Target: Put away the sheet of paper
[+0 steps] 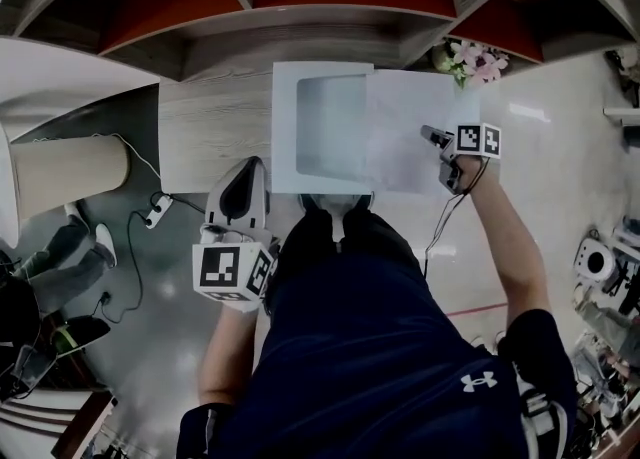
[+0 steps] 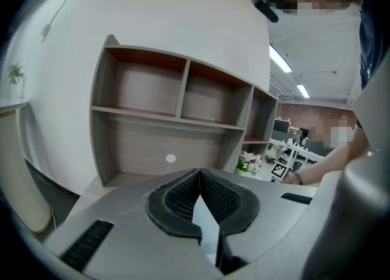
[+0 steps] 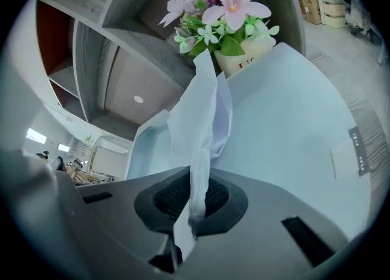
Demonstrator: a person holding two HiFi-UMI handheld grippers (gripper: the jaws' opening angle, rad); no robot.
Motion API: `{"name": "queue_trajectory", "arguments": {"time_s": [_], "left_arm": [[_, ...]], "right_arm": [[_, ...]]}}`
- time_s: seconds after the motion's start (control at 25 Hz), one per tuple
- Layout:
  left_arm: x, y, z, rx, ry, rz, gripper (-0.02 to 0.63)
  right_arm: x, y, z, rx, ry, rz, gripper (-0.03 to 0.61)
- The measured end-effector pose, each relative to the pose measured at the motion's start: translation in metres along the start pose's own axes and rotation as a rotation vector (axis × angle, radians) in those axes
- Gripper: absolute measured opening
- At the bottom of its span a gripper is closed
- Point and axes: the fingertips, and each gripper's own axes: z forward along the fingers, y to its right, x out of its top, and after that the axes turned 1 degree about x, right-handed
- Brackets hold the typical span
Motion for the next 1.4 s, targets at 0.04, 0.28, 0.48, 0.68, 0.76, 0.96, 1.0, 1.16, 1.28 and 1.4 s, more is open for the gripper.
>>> {"name": "queue_trajectory", "arguments": {"time_s": [0.04, 0.28, 0.48, 0.68, 0.76, 0.96, 1.0, 1.16, 1.28, 1.4], "left_arm": [[0.000, -0.004, -0.001, 0.003, 0.000, -0.002, 0.015], [-0.002, -0.019, -0.008, 0.027, 0.003, -0.019, 0.015], [-0.004, -0.035, -0.016, 0.050, 0.001, -0.028, 0.015], [-0.004, -0.048, -0.017, 0.051, -0.003, -0.032, 0.015], [-0.004, -0.052, -0.017, 0.046, -0.006, -0.031, 0.015], [-0.004, -0.062, -0.018, 0.041, -0.013, -0.023, 0.015], [-0.004, -0.063, -0.018, 0.040, -0.014, -0.021, 0.017], [-0.004, -0.070, -0.020, 0.036, -0.017, -0.016, 0.015], [-0.004, -0.078, -0.023, 0.036, -0.019, -0.016, 0.015], [-0.005, -0.084, -0.026, 0.034, -0.022, -0.014, 0.015]], "right_arm": [[-0.001, -0.003, 0.004, 0.002, -0.006, 0.001, 0.017], [-0.004, -0.021, 0.025, 0.016, -0.038, -0.013, 0.017], [-0.005, -0.042, 0.044, 0.036, -0.028, -0.027, 0.017], [-0.008, -0.062, 0.062, 0.070, -0.005, -0.030, 0.017], [-0.010, -0.070, 0.069, 0.077, -0.011, -0.032, 0.017], [-0.014, -0.084, 0.084, 0.086, -0.025, -0.041, 0.017], [-0.015, -0.086, 0.087, 0.088, -0.026, -0.041, 0.017], [-0.021, -0.097, 0.099, 0.100, -0.034, -0.039, 0.017], [-0.026, -0.108, 0.108, 0.107, -0.043, -0.046, 0.017], [-0.028, -0.118, 0.115, 0.116, -0.047, -0.050, 0.017]]}}
